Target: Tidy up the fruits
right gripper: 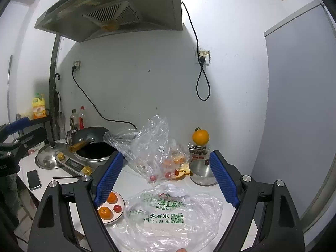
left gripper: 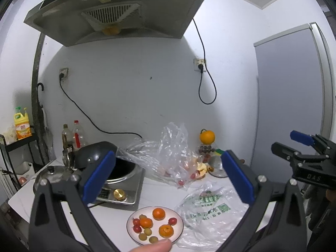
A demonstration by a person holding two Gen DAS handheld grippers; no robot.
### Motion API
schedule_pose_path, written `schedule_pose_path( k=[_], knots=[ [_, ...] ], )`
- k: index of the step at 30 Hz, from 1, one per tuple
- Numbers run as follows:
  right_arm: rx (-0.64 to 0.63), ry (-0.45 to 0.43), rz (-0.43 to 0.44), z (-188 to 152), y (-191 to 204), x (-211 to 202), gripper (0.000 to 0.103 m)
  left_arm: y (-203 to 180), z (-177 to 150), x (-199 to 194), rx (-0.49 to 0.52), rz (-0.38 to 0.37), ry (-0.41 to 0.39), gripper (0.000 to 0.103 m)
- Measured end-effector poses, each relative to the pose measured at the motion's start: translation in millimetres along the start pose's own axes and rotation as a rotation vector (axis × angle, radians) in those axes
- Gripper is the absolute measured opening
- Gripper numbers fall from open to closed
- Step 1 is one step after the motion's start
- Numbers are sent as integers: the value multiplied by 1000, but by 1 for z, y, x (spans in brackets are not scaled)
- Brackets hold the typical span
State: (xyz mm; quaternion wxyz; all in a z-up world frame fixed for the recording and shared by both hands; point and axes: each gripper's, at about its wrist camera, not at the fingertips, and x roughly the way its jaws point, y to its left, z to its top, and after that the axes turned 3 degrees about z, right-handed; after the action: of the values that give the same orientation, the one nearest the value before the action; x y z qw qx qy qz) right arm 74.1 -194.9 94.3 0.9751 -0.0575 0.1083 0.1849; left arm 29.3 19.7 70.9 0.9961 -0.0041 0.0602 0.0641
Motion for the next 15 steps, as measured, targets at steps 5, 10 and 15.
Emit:
schedule_pose_path(
  k=[5, 10, 15],
  knots=[
    [3, 3, 2, -1, 0, 1, 87, 0, -1, -1, -7, -9, -5, 103],
    [3, 13, 0, -4, 2, 3, 87, -1, -3, 1, -1, -14, 2, 103],
    [6, 14, 1, -5, 2, 3, 87, -3, -3, 2, 8, -3, -6, 102]
  ],
)
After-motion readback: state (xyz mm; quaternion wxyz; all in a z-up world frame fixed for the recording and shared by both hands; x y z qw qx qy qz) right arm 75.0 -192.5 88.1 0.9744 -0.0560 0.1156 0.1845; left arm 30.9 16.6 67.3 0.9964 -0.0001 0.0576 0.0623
